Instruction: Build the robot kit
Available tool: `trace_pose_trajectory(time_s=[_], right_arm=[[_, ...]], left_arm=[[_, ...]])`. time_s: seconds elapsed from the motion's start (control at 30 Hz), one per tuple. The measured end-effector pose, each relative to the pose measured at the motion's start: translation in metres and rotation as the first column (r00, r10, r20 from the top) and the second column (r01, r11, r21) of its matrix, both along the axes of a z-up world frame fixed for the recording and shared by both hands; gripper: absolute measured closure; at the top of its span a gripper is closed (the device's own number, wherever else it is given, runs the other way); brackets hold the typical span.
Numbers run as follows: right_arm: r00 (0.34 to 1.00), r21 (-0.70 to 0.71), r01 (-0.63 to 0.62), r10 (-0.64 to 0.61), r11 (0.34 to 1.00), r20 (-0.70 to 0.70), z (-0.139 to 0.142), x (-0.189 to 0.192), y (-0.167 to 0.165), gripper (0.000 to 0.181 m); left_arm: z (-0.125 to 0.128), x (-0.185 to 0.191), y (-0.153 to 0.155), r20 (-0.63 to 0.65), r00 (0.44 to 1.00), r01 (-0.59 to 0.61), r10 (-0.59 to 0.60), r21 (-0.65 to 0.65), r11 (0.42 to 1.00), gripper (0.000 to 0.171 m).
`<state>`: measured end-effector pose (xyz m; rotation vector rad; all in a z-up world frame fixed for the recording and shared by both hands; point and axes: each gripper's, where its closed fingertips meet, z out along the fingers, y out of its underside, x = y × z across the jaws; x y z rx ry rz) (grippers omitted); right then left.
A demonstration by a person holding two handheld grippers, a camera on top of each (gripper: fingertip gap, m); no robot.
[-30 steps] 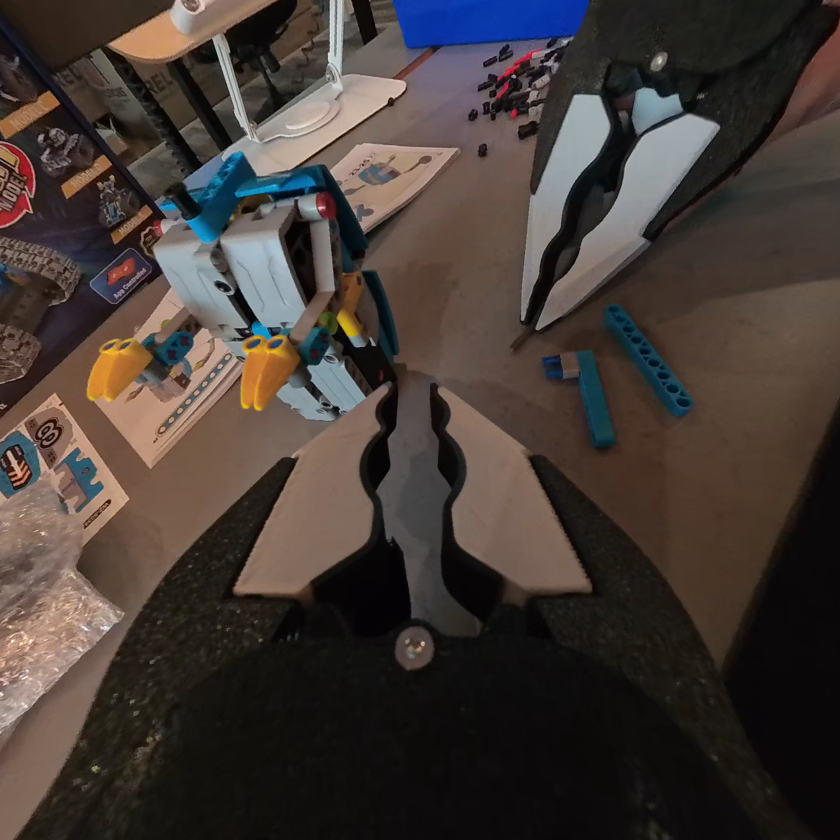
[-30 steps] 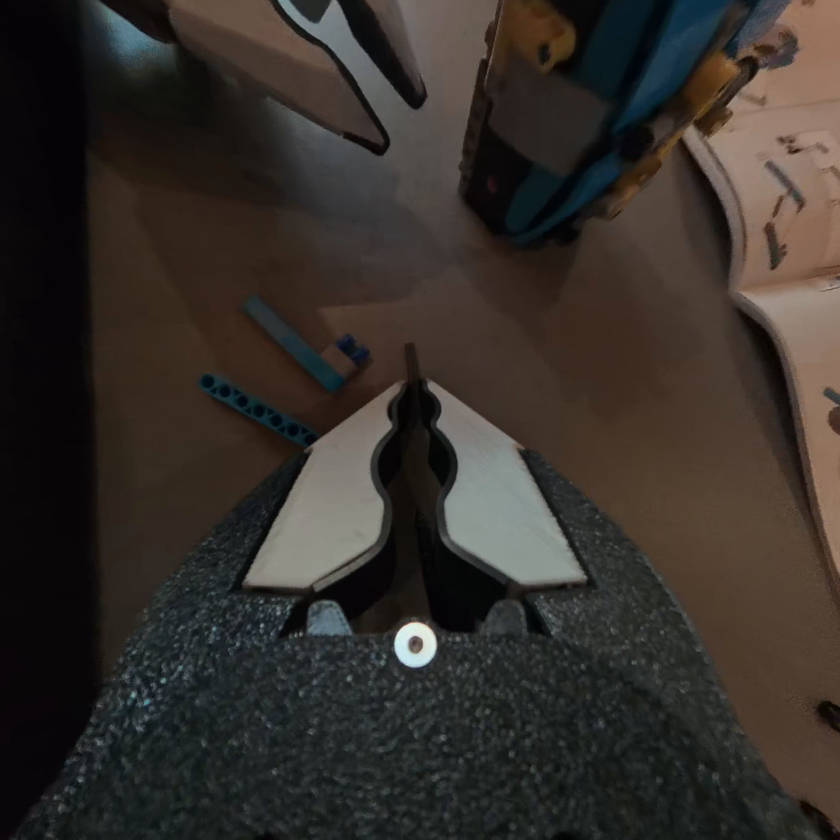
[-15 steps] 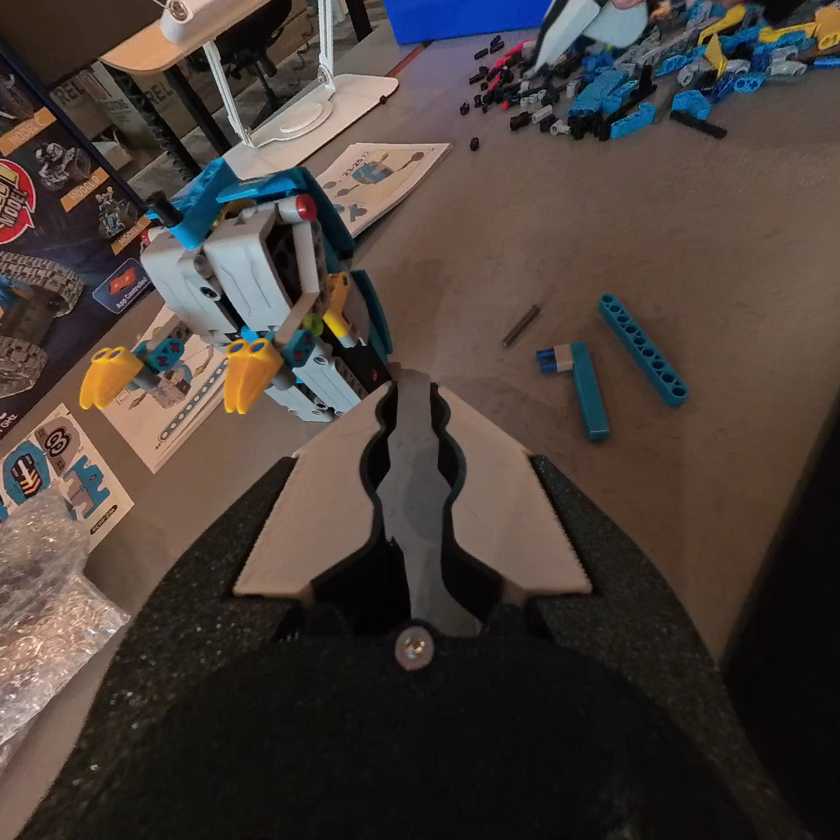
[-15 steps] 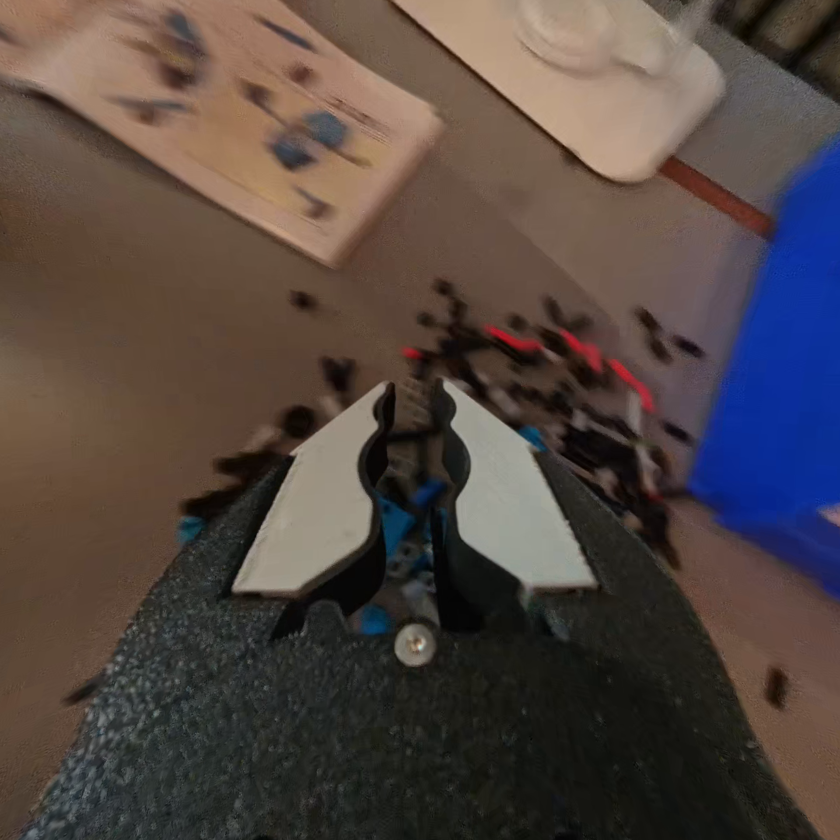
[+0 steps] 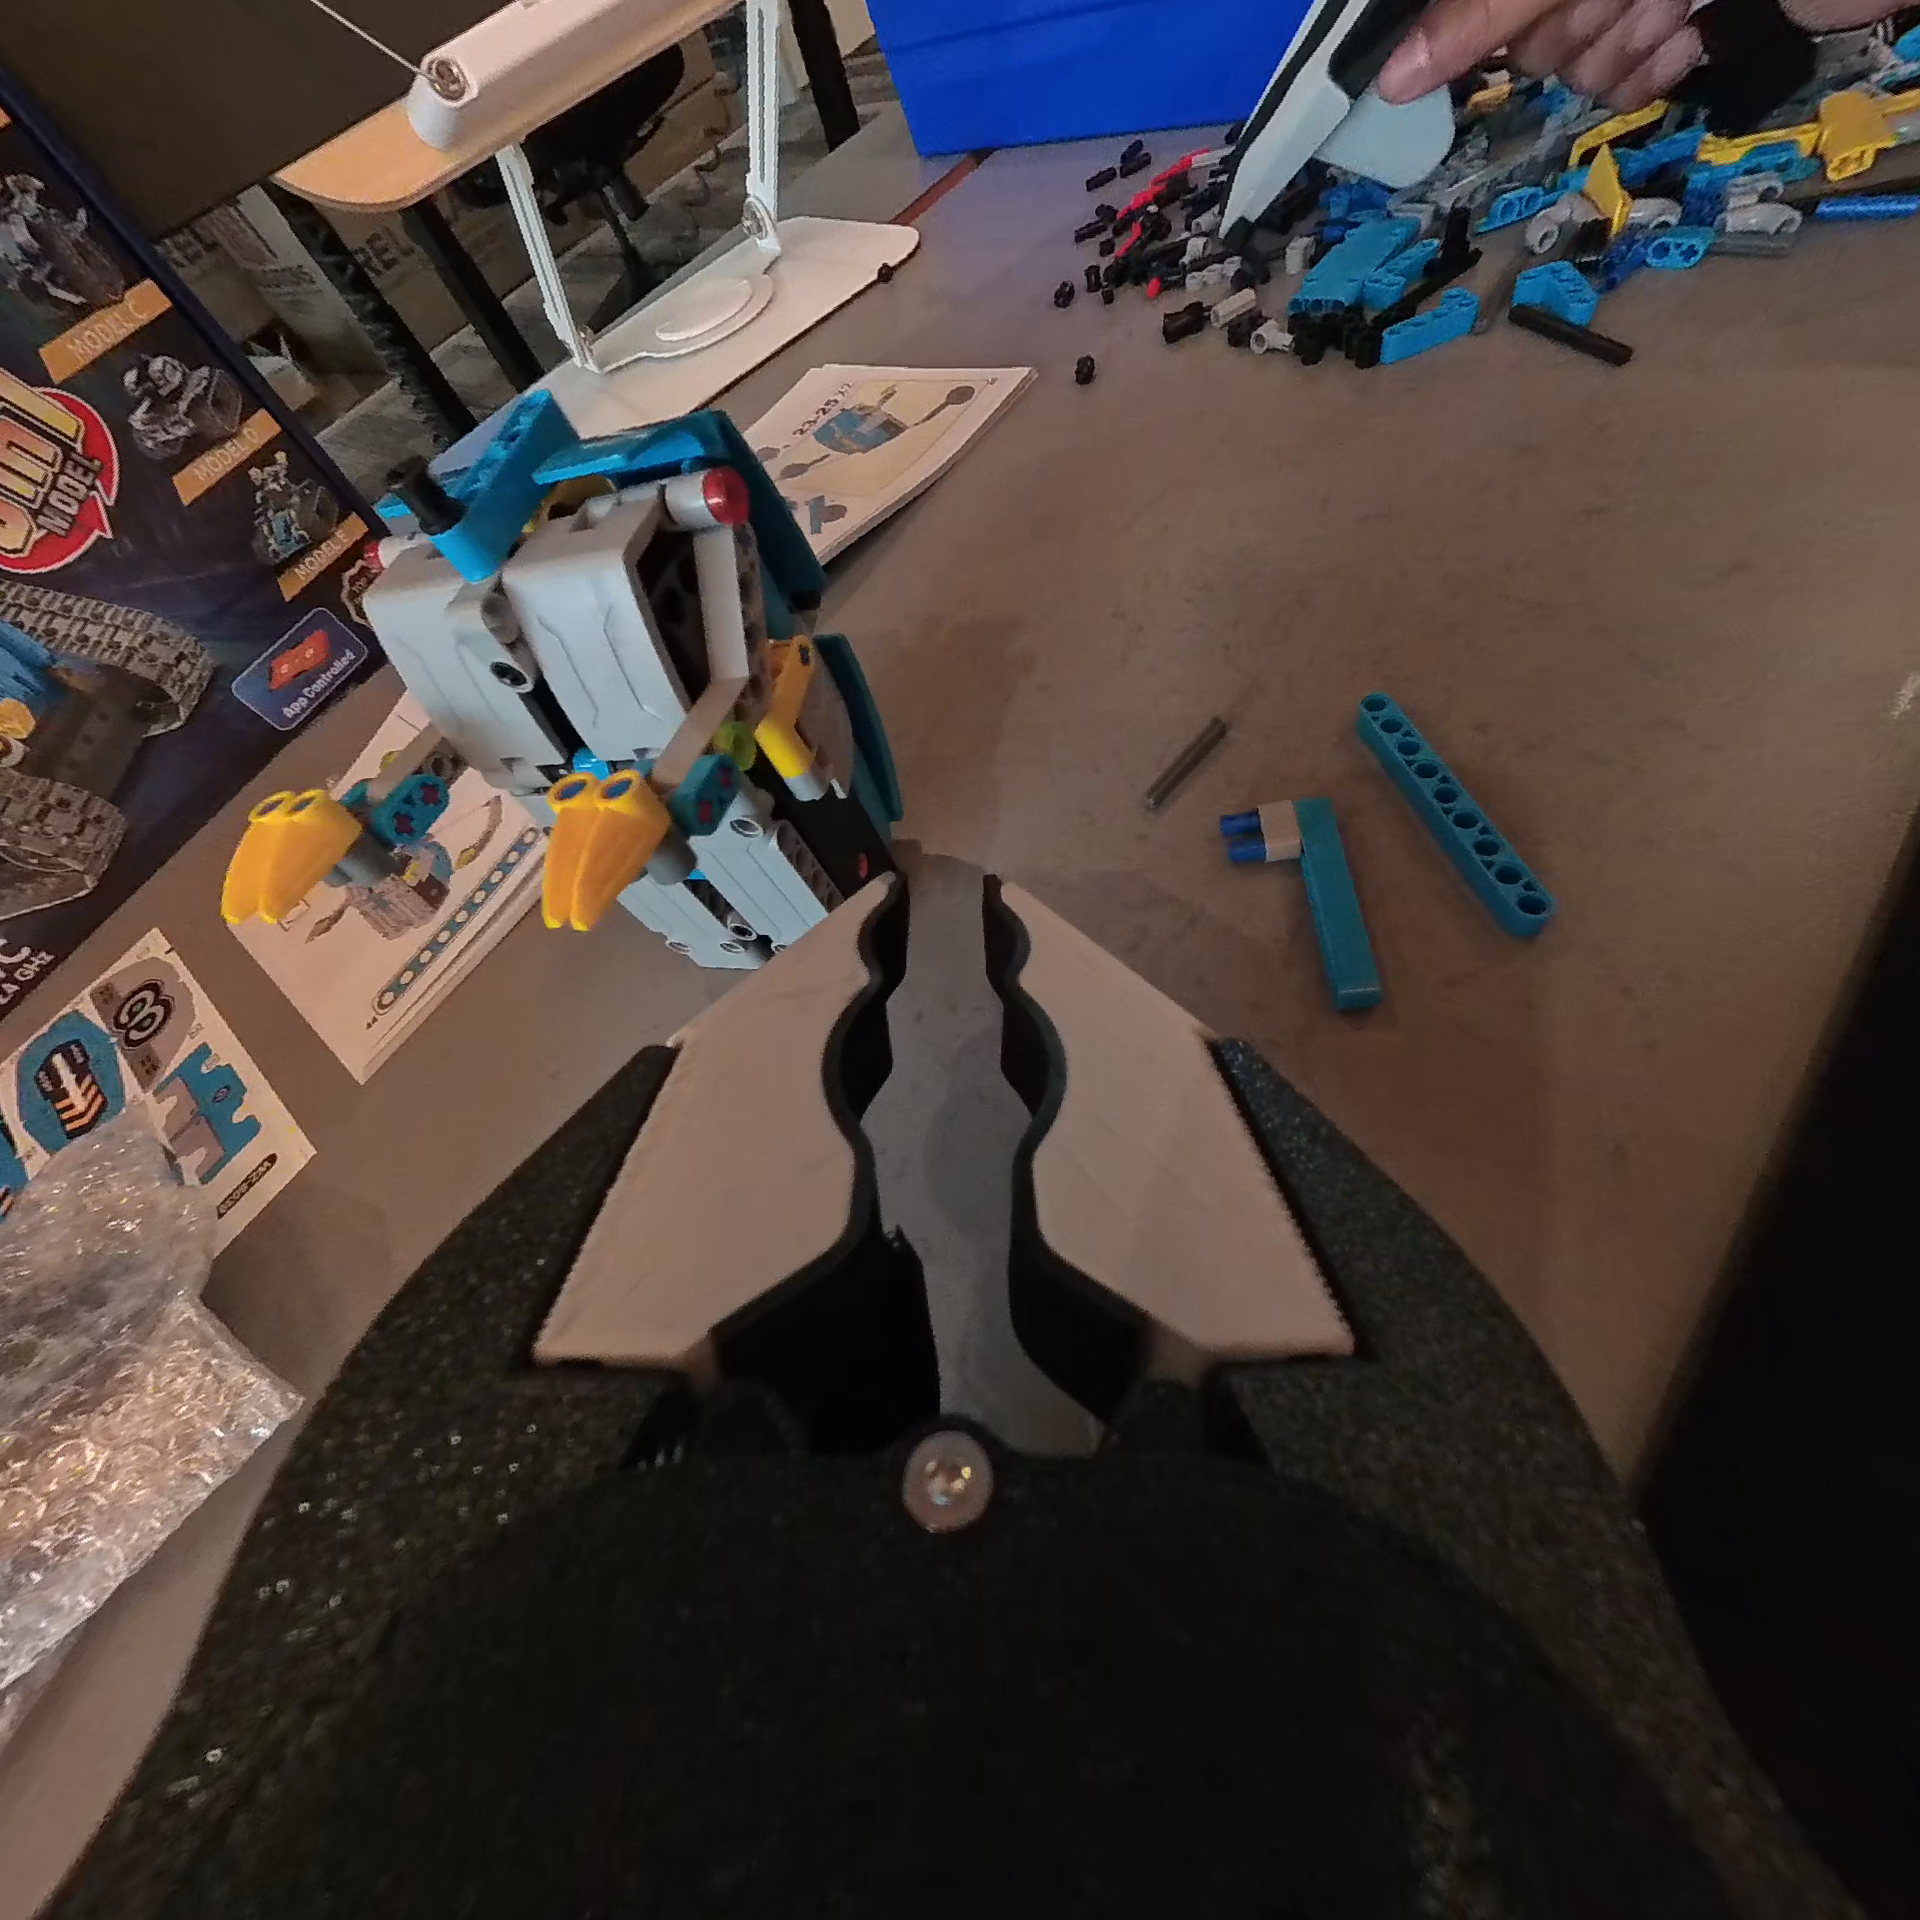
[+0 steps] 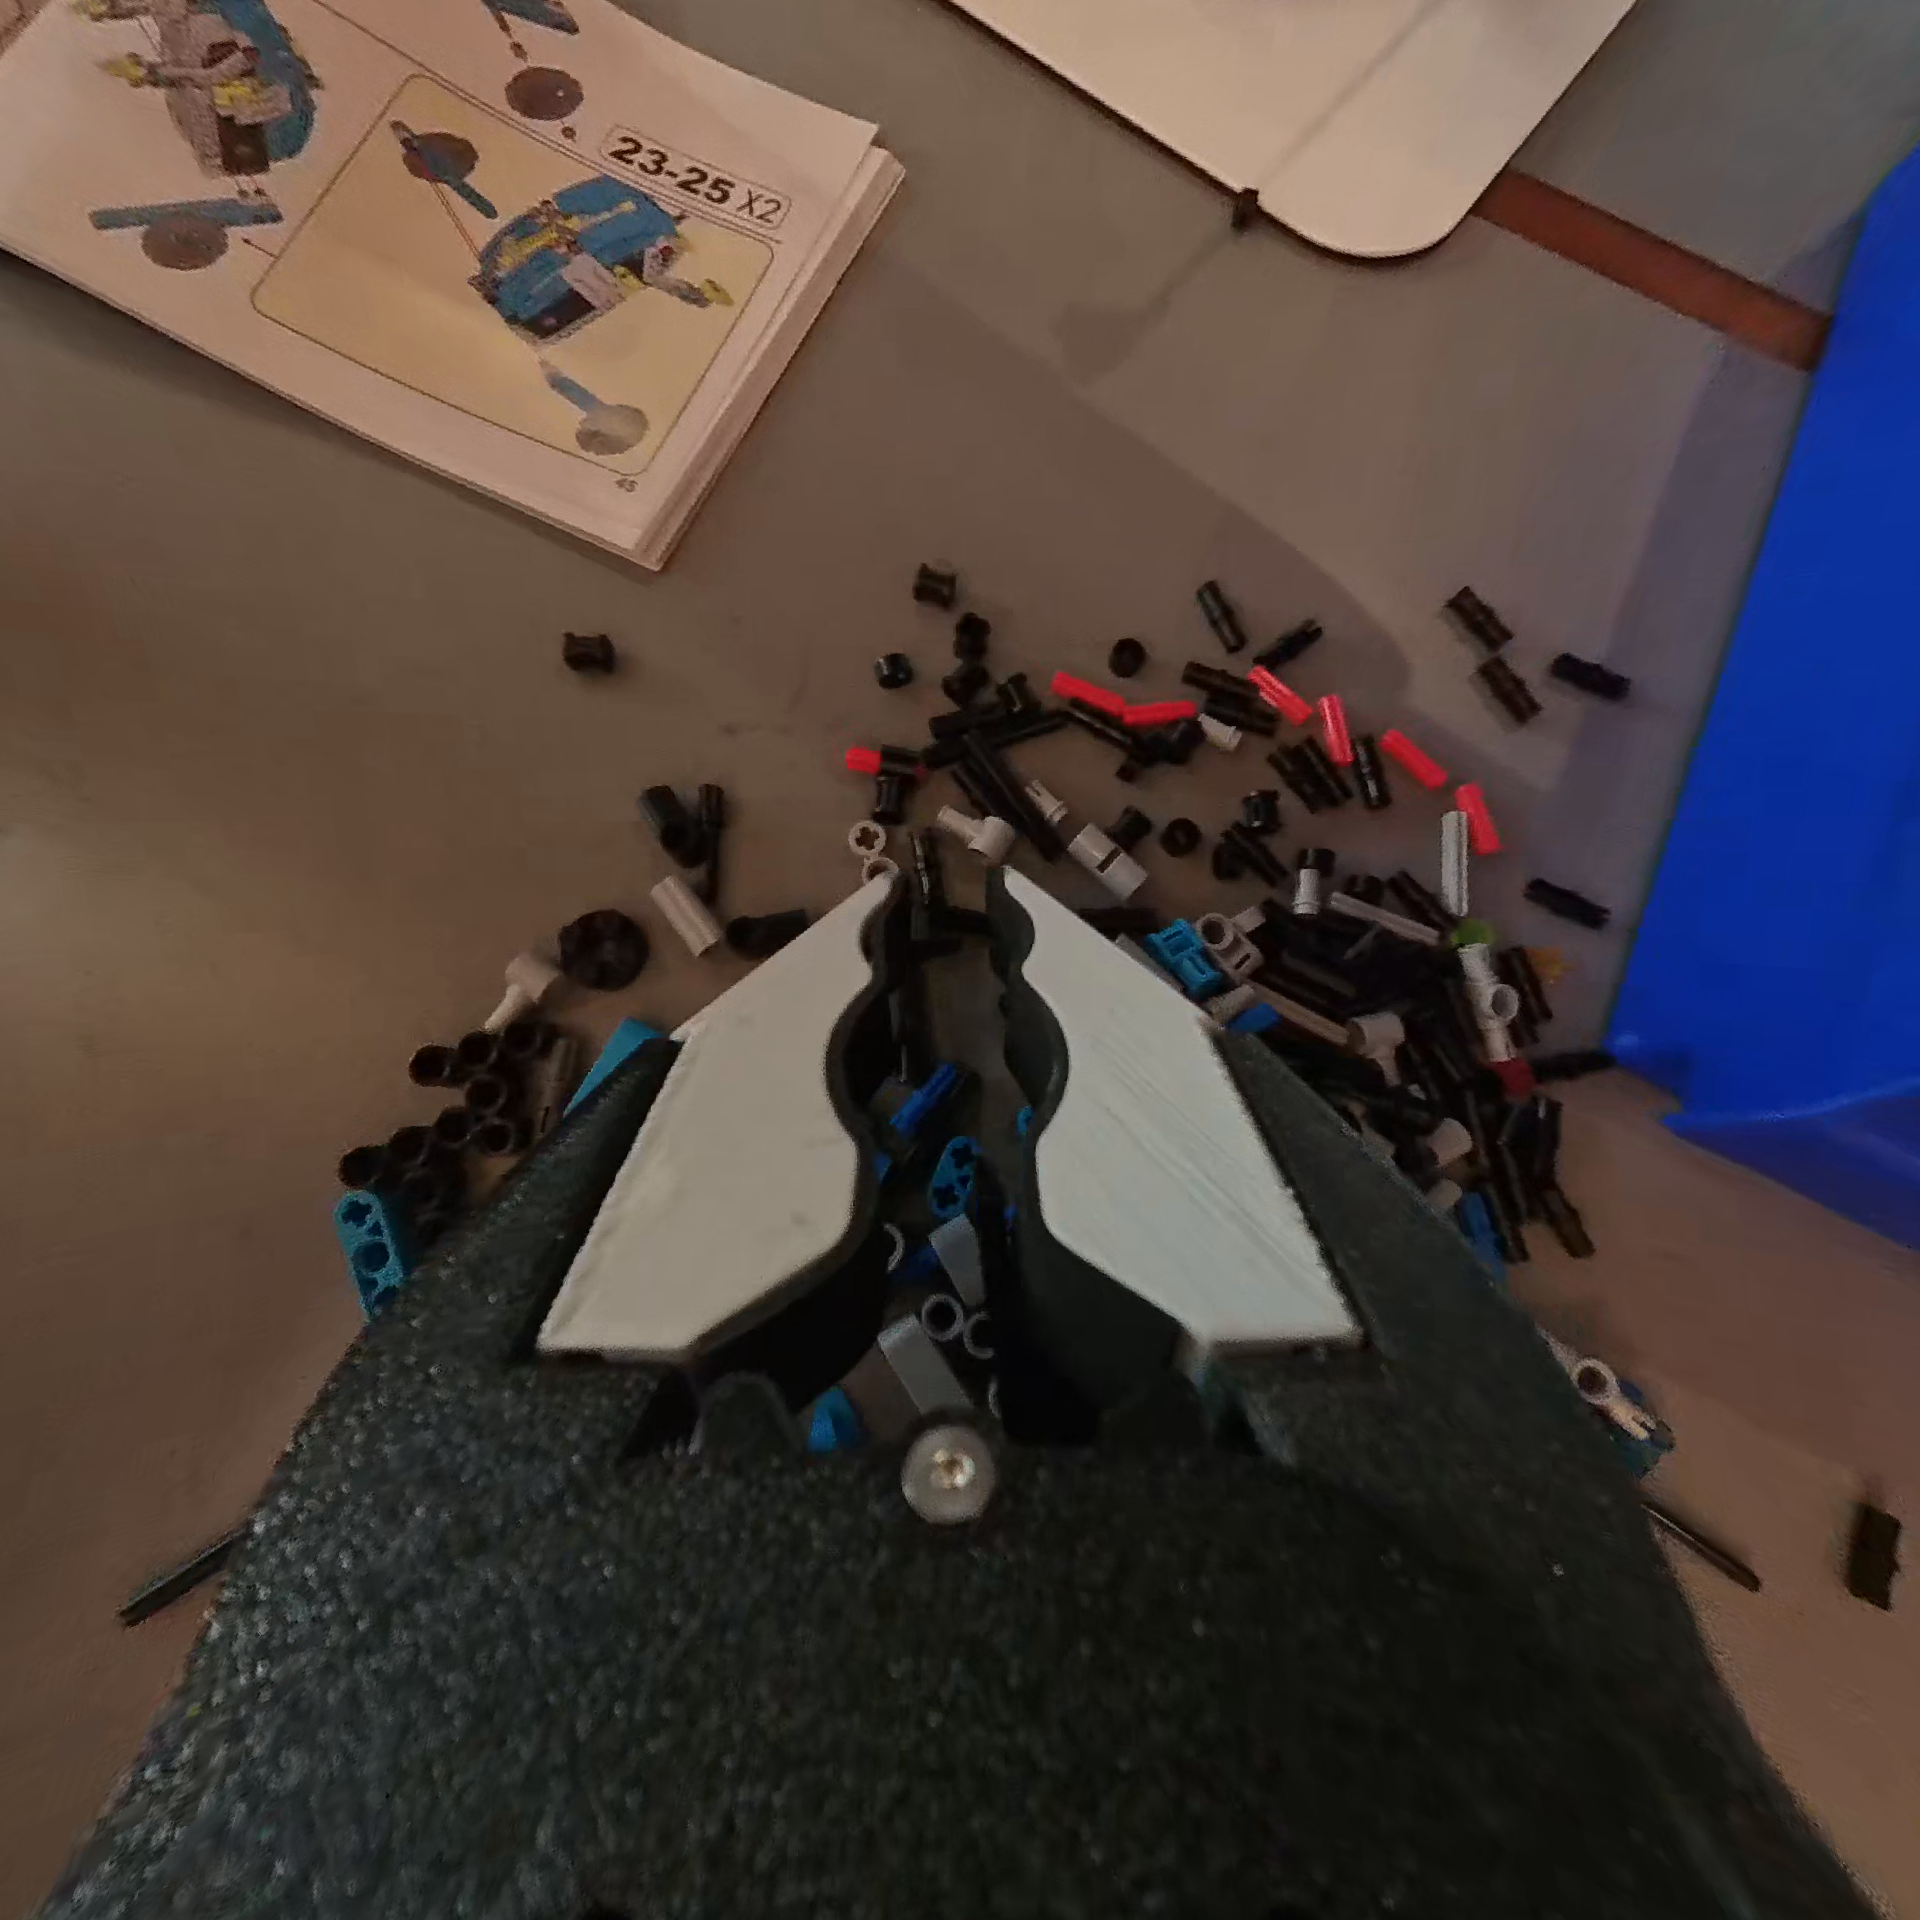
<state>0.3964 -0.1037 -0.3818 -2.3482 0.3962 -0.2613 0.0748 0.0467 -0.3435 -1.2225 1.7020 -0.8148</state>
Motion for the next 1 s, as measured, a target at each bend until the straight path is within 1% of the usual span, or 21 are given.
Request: trace_pose_trajectory(time_s=[0.27,0.4,0.5,0.7,0.77,0.83,0.87,0.9,1.0], right_arm=[[0.999,-0.011,-0.005,0.004,1.0,-0.053,-0.005,0.0,0.005,0.169],[0.998,-0.023,-0.012,0.01,1.0,-0.067,-0.006,-0.001,0.008,0.178],[1.0,-0.047,-0.016,0.015,0.999,-0.027,-0.005,0.0,0.004,0.181],[0.999,0.02,-0.023,0.022,1.0,0.048,0.016,-0.005,0.009,0.181],[0.997,0.01,-0.032,0.032,0.999,0.066,0.015,-0.006,0.01,0.181],[0.999,-0.024,-0.025,0.026,0.999,0.039,0.006,-0.005,0.008,0.18],[1.0,-0.033,-0.009,0.009,0.999,0.025,0.003,-0.002,0.006,0.176],[1.0,-0.029,0.011,-0.011,1.0,0.012,0.002,0.001,0.005,0.172],[0.997,0.003,0.054,-0.054,0.999,-0.051,0.003,0.003,0.005,0.168]], left_arm=[[-0.001,0.0,-0.001,-0.003,1.0,0.003,-0.003,0.013,1.0,0.158],[-0.002,0.0,-0.002,-0.008,1.0,0.004,-0.004,0.02,1.0,0.158],[-0.002,0.0,-0.002,-0.009,1.0,0.004,-0.004,0.022,1.0,0.158],[-0.001,0.0,0.0,-0.003,1.0,-0.001,0.001,0.015,1.0,0.158],[-0.001,0.0,-0.001,-0.003,1.0,-0.002,0.002,0.019,1.0,0.158],[-0.002,0.0,-0.001,-0.005,1.0,-0.001,0.001,0.026,1.0,0.158],[-0.002,0.0,-0.001,-0.006,1.0,-0.001,0.001,0.029,1.0,0.158],[-0.002,0.0,-0.002,-0.007,1.0,0.0,0.0,0.032,0.999,0.158],[-0.003,0.0,-0.002,-0.011,1.0,0.001,-0.001,0.033,0.999,0.158]])
